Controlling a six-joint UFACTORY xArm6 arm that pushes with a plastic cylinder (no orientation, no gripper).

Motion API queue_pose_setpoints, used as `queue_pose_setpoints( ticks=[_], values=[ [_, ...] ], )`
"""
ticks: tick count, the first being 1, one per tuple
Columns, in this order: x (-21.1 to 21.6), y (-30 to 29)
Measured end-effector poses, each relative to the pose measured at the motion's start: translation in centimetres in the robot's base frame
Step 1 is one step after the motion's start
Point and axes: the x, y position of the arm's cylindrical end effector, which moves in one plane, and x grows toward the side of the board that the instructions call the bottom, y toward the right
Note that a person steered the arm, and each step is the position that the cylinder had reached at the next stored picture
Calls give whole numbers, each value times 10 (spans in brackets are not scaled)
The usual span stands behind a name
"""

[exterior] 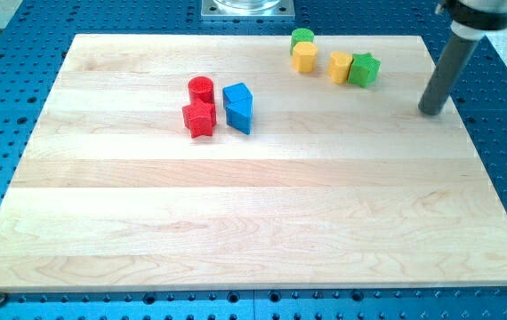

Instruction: Push the green star into the green circle

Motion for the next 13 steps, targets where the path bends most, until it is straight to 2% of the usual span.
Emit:
queue_pose_setpoints(
  ticks=[1,3,4,5,6,8,9,10,12,13],
  values=[
    [-30,-24],
    [-36,-95],
    [-36,-110],
    [-64,-118],
    [-83,-121],
    [-73,-115],
    [-38,-80],
    [-36,-33],
    [-92,-39],
    [-94,-66]
  ],
)
